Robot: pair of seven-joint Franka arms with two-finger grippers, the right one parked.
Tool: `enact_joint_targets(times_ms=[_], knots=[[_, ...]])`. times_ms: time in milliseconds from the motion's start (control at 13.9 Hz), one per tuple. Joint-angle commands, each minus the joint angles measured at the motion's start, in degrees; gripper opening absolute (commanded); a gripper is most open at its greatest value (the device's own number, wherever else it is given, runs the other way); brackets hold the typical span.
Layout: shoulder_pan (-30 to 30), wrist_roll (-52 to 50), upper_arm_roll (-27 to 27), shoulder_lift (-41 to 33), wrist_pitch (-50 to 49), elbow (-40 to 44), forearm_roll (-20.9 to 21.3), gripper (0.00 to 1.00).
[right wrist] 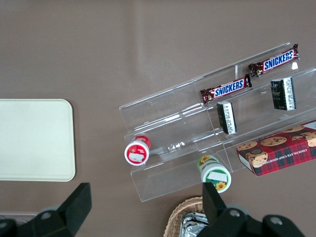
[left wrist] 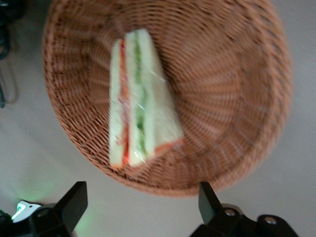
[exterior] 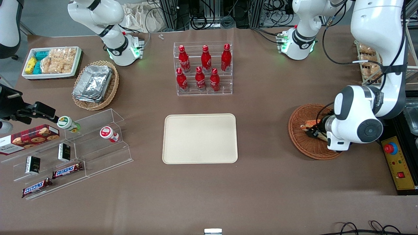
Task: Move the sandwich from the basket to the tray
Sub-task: 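Lower the left gripper and close it on the sandwich, then lift the sandwich and carry it toward the cream tray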
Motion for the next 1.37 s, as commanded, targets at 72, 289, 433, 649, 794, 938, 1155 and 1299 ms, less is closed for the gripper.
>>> enact_joint_targets(times_ms=[72,289,433,649,794,938,1155,1299], knots=[[-0.02,-3.82,0.26,2.06,2.59,-0.28,2.54,1.0],[0.07,-3.82,0.43,3.99,4.17,-0.36,2.54,1.0],[0.24,-3.82,1.04,4.17,4.35,-0.45,2.54,0.98],[0.42,-3.91,1.13,4.88,4.79,-0.37,2.54,0.52],[0.51,-3.91,1.22,4.18,4.44,-0.1,1.84,0.13],[1.38,-2.6,1.13,2.69,2.69,0.42,1.66,0.01],[1.12,1.88,0.7,-1.7,-3.45,1.48,1.39,0.0],[0.42,6.35,0.17,-5.83,-6.88,2.0,1.31,0.0]])
